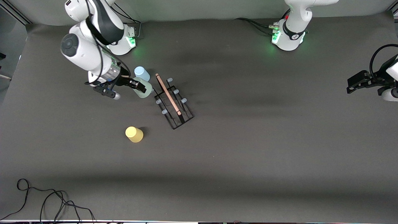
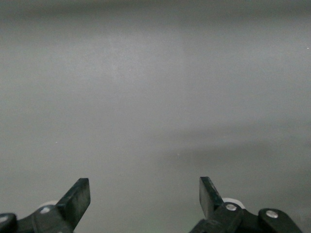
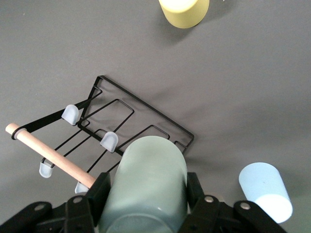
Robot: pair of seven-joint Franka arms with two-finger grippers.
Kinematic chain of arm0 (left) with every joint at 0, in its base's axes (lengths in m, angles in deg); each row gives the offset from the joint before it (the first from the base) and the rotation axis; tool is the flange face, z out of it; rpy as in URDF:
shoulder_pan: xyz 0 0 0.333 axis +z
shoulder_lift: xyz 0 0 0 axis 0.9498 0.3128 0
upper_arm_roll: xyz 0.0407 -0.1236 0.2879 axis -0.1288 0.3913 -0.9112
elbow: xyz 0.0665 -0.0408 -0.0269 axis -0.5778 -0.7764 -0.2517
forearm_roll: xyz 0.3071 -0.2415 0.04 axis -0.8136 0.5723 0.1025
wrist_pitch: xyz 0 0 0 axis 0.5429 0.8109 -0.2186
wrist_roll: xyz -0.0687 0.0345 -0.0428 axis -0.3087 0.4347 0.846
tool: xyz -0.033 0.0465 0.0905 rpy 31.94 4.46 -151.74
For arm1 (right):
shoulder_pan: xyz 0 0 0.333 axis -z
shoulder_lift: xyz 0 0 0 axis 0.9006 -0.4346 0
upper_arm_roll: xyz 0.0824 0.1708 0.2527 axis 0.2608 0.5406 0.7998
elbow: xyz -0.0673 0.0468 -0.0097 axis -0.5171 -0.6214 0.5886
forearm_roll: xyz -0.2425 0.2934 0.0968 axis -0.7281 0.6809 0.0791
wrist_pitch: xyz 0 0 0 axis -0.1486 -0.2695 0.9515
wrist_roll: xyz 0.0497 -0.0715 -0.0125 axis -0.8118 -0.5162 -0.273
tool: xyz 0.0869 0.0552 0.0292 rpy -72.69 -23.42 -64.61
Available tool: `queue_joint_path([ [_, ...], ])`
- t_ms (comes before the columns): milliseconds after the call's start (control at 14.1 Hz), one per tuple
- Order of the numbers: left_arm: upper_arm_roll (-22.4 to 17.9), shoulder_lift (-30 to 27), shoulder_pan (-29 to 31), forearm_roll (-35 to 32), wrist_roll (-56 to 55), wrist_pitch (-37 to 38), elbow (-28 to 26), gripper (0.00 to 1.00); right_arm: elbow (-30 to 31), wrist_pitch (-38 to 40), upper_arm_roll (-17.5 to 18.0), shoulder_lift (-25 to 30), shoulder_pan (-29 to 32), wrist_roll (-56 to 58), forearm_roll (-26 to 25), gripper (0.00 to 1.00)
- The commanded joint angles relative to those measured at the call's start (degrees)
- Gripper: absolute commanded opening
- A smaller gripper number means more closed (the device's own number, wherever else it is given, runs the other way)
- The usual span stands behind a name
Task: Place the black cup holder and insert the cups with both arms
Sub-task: 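Lift the green cup and place it onto a holder peg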
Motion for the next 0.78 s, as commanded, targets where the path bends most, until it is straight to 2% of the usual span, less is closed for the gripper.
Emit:
queue_joint_path([
  [0,-0.4,0.1,0.3,0.3,1.0,0.7,1.0,1.0,-0.9,-3.6,0.3,-3.7,-2.3,-2.5,0.1,0.0],
  [283,-0.3,0.0,-0.3,-0.1,0.8,0.0,1.6,1.0,-0.8,-6.1,0.3,-7.5,-4.4,-3.7,0.0,0.0],
  [495,-0.3,-0.2,-0.5,-0.2,0.9,0.5,1.8,1.0,-0.4,-6.1,0.3,-8.0,-4.4,-3.7,0.0,0.0],
  [566,-0.3,-0.5,-0.4,-0.2,0.9,0.5,1.9,1.0,-0.4,-6.1,0.3,-8.4,-4.3,-3.7,0.0,0.68],
  [636,-0.2,-0.6,-0.5,-0.3,0.9,0.4,2.0,1.0,-0.5,-6.1,0.3,-8.5,-4.3,-3.7,0.0,0.99],
  [707,-0.2,-0.6,-0.5,-0.6,0.9,0.4,2.2,1.0,-0.5,-6.1,0.3,-8.5,-4.2,-3.7,0.0,1.0],
])
